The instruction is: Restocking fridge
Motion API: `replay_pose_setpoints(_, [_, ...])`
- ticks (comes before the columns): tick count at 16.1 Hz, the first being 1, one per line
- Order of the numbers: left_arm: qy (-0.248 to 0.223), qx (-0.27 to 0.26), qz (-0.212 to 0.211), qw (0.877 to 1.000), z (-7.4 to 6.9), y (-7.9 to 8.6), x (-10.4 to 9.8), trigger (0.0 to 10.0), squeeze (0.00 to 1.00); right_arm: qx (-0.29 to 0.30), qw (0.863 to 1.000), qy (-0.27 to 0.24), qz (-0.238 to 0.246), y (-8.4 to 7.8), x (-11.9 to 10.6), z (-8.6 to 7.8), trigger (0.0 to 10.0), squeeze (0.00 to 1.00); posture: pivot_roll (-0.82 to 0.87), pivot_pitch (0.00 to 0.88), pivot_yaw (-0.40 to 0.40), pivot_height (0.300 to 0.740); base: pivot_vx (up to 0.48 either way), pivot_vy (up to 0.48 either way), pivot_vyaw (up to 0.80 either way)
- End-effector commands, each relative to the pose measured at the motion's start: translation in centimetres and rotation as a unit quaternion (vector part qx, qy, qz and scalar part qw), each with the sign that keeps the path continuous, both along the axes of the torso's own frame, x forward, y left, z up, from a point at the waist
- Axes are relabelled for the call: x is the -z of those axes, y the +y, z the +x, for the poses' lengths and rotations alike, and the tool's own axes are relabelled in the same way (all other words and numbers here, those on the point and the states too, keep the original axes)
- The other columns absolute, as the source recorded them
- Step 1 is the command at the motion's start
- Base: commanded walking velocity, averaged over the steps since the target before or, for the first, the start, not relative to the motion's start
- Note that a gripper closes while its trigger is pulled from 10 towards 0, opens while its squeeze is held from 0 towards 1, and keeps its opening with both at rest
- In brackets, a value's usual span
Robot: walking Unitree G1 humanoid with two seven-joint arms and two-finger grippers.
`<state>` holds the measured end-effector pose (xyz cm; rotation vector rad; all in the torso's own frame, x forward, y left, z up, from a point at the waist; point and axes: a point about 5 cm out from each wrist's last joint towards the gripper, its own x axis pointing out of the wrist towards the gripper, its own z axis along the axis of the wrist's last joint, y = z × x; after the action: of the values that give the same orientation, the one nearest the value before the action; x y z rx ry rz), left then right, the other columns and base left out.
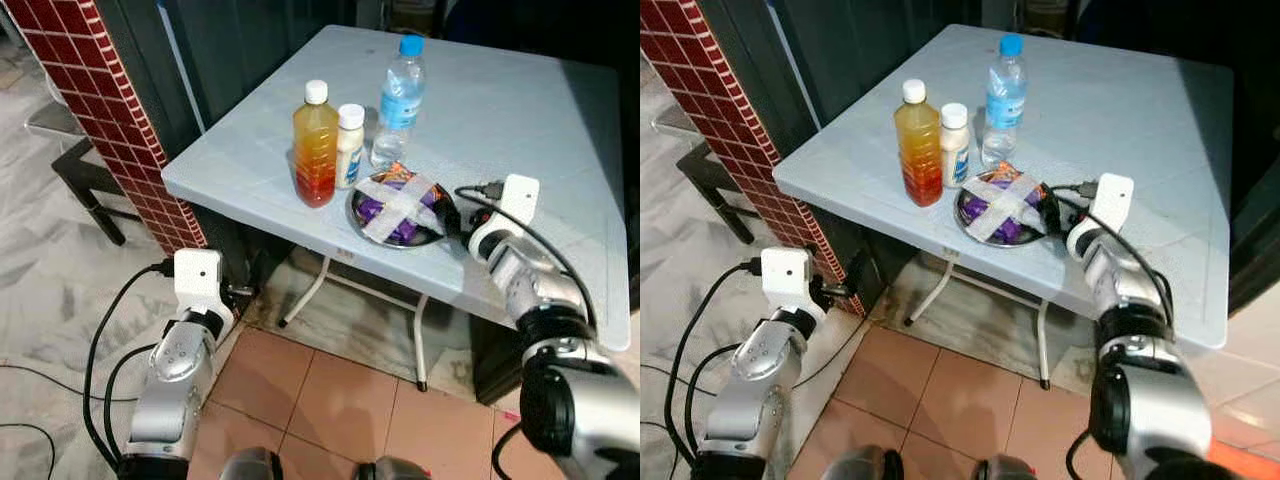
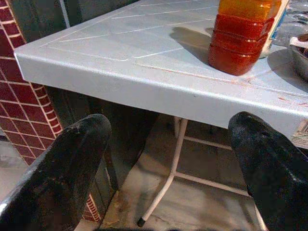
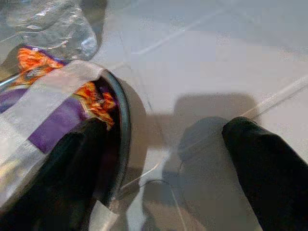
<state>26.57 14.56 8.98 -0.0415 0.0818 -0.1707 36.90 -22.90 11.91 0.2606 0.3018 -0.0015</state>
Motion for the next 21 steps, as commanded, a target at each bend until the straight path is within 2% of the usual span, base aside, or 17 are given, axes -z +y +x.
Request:
replay_pose_setpoints(1, [-0.005,-0.006,0.003,1.000,0.1,0.2,-0.3,10.0,0.00,0.011,0.999,0.026,0.017,-0.2,0.4,0.0,0.0,0.00,0.05,0.058,0.041,0.740,0.000,0.000,0.00])
replay_pose_setpoints(4, [-0.006,-0.005,0.003,1.000,0.1,0.2,-0.3,10.0,0.00,0.041,0.997,0.043,0.057,-0.6,0.4,0.0,0.0,0.00,0.06,0.055,0.040,0.740,0.000,0.000,0.00])
replay_pose_setpoints(7, [-0.006,-0.006,0.005,1.000,0.1,0.3,-0.3,10.0,0.00,0.050,0.997,0.037,0.054,-0.6,0.0,0.0,0.0,0.00,0.05,0.056,0.040,0.740,0.000,0.000,0.00])
replay_pose_setpoints(10, [-0.006,-0.001,0.003,1.000,0.1,0.2,-0.3,10.0,0.00,0.029,0.998,0.037,0.048,0.3,0.2,-0.6,0.0,0.00,0.05,0.056,0.042,0.740,0.000,0.000,0.00])
replay_pose_setpoints(13, [-0.006,0.000,0.004,1.000,0.3,0.1,-0.4,10.0,0.00,0.018,0.999,0.034,0.033,1.6,0.7,-2.0,0.0,0.00,0.04,0.063,0.045,0.740,0.000,0.000,0.00])
replay_pose_setpoints(15, [-0.007,0.000,0.004,1.000,0.3,0.2,-0.4,10.0,0.00,0.025,0.999,0.024,0.033,2.6,0.7,-3.2,0.0,0.00,0.04,0.064,0.046,0.740,0.000,0.000,0.00])
replay_pose_setpoints(17, [-0.007,0.001,0.005,1.000,0.3,0.1,-0.4,10.0,0.00,0.040,0.999,0.009,0.030,3.0,0.5,-3.6,0.0,0.00,0.04,0.063,0.047,0.740,0.000,0.000,0.00])
replay_pose_setpoints(18, [-0.007,0.002,0.005,1.000,0.3,0.1,-0.4,10.0,0.00,0.050,0.998,0.002,0.033,3.1,0.4,-3.7,0.6,0.00,0.04,0.060,0.047,0.740,0.000,0.000,0.00])
replay_pose_setpoints(19, [-0.008,0.002,0.005,1.000,0.3,0.1,-0.4,10.0,0.00,0.056,0.998,-0.004,0.038,3.2,0.3,-3.8,6.2,0.00,0.04,0.060,0.047,0.740,0.000,0.000,0.00])
replay_pose_setpoints(20, [-0.009,0.002,0.004,1.000,0.4,0.0,-0.5,10.0,0.00,0.061,0.997,0.007,0.038,3.3,0.9,-4.1,10.0,0.00,0.04,0.058,0.046,0.740,0.000,0.000,0.00])
replay_pose_setpoints(21, [-0.010,0.002,0.004,1.000,0.4,0.0,-0.5,10.0,0.00,0.070,0.997,0.012,0.038,3.3,1.0,-4.4,10.0,1.00,0.04,0.058,0.046,0.740,0.000,0.000,0.00])
